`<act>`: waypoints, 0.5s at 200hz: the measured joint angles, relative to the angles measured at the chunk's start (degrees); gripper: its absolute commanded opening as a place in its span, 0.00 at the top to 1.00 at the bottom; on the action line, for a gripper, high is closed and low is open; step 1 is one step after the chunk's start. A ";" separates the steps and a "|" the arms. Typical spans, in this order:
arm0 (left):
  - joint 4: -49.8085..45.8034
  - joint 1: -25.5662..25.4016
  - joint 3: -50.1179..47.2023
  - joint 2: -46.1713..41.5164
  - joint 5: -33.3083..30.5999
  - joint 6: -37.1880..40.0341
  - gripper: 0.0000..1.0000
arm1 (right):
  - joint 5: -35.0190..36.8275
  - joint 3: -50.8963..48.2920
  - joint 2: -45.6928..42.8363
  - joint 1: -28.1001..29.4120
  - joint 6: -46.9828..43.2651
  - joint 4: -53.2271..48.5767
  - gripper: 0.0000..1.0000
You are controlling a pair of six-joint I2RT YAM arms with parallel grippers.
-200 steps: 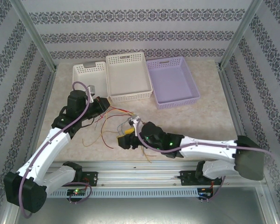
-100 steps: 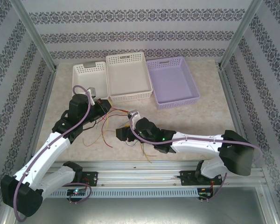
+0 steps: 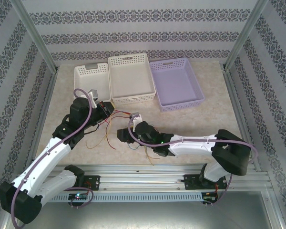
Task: Untangle the cables
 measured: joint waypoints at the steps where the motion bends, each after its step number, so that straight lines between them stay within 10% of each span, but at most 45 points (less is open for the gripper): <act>1: 0.00 0.00 -0.02 -0.02 0.00 0.00 1.00 | 0.02 0.00 0.04 -0.02 0.02 0.00 0.47; 48: 0.39 -0.04 -1.09 -0.96 0.02 -0.83 1.00 | 2.91 0.00 1.16 -1.05 0.74 1.29 0.69; 100: 1.09 -0.28 -2.71 -2.40 -0.17 -1.09 1.00 | 4.28 0.02 1.11 -1.79 0.15 2.91 0.71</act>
